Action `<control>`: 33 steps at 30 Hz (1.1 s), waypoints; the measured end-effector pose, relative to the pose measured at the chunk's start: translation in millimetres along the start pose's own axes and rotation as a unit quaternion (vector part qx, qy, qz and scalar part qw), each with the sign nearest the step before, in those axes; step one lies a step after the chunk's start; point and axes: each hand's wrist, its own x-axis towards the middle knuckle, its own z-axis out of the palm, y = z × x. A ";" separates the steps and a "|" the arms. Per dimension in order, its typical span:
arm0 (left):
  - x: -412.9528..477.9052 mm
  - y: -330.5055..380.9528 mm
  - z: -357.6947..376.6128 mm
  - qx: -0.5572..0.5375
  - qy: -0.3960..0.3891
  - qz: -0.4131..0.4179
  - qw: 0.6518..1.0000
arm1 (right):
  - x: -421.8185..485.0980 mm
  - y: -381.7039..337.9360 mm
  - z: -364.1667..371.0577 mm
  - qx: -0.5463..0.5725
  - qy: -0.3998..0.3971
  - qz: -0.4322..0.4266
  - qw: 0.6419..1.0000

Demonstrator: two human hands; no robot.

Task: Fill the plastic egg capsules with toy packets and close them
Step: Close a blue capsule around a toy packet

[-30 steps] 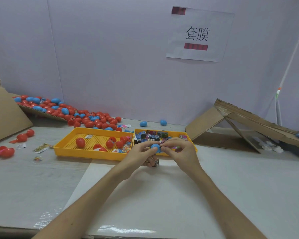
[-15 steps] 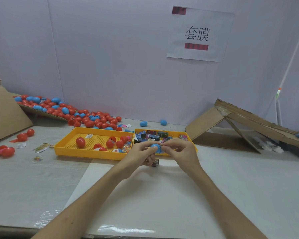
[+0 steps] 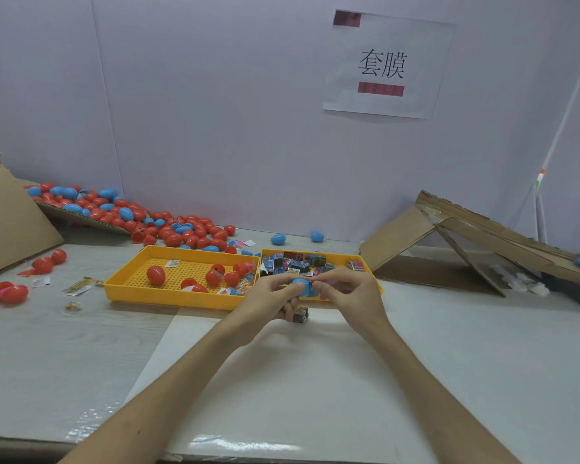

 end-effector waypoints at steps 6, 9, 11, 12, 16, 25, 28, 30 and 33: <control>0.2 -2.5 -1.4 0.000 -0.009 0.005 1.000 | -0.1 0.1 0.3 -0.005 -0.007 -0.001 1.000; 0.4 -3.9 -1.3 0.002 -0.009 0.007 1.000 | -0.7 0.9 0.0 -0.021 -0.015 0.002 1.000; 0.4 -3.9 -1.5 0.001 -0.008 0.009 1.000 | -1.0 1.0 -0.1 -0.031 -0.018 0.005 0.999; 0.3 -3.8 -1.5 0.001 -0.008 0.011 1.000 | -1.1 0.6 -0.1 -0.034 -0.019 0.006 0.999; -1.0 -2.8 -0.6 0.004 -0.011 0.016 1.000 | -1.4 -1.9 0.2 -0.044 -0.024 0.006 0.999; -3.3 -0.5 0.6 -0.004 -0.008 0.023 1.000 | -1.4 -0.9 1.7 -0.066 0.033 -0.019 0.997; -3.6 -0.4 0.8 -0.012 -0.011 0.023 1.000 | -1.8 -0.6 3.3 -0.093 0.057 -0.055 0.993; -3.8 -0.5 1.0 -0.020 -0.018 0.023 0.999 | -2.9 -1.5 5.8 -0.111 0.047 -0.074 0.990; -4.0 -0.5 0.5 -0.025 -0.020 0.026 0.999 | -4.0 -3.1 8.5 -0.112 0.029 -0.074 0.991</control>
